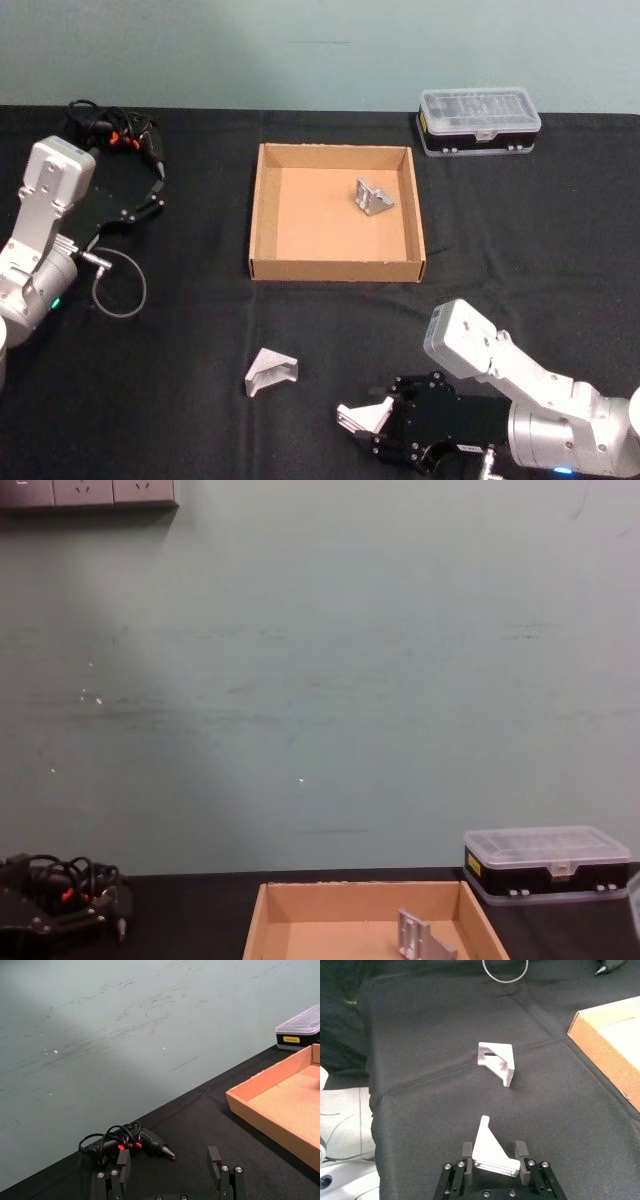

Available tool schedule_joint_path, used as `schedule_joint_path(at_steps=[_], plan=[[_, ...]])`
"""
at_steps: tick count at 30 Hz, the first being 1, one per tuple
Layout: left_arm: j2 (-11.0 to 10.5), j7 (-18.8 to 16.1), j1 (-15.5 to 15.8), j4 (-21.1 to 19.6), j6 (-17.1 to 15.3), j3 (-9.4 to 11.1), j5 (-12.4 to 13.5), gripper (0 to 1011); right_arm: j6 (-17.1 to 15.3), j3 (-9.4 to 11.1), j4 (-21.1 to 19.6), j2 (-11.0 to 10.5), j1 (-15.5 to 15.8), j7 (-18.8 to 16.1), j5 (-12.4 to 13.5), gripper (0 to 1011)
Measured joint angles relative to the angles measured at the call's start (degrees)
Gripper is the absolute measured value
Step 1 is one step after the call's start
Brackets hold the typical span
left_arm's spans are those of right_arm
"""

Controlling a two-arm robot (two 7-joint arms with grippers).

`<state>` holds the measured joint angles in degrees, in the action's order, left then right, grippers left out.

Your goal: Use one hand to pick up the angle iron from the table and place it into the box.

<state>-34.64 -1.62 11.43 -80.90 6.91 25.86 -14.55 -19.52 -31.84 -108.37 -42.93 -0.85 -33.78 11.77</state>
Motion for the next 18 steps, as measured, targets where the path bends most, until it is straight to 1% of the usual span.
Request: schedule_joint_path(at_steps=[4,6,11,14,16,17,18], plan=[[0.00,0.00,0.00,0.00,0.00,0.00,0.00,1000,-0.15,0.51,-0.42,0.19,0.19,-0.01,0.76,520],[0.00,0.00,0.00,0.00,0.00,0.00,0.00,1000,-0.29,1.22,-1.28,0.21,0.33,-0.10,2.01,520],[0.00,0.00,0.00,0.00,0.00,0.00,0.00,1000,-0.31,2.39,-3.07,0.12,0.29,-0.09,3.78,520],[0.00,0.00,0.00,0.00,0.00,0.00,0.00,1000,0.01,3.86,-4.89,0.07,-0.29,0.44,5.36,520],[0.00,0.00,0.00,0.00,0.00,0.00,0.00,1000,0.19,4.46,-5.35,0.10,-0.65,0.95,5.79,520],[0.00,0.00,0.00,0.00,0.00,0.00,0.00,1000,0.47,5.30,-5.67,0.18,-1.16,1.63,6.15,520],[0.00,0.00,0.00,0.00,0.00,0.00,0.00,1000,0.58,5.58,-5.72,0.21,-1.40,1.93,6.24,520]])
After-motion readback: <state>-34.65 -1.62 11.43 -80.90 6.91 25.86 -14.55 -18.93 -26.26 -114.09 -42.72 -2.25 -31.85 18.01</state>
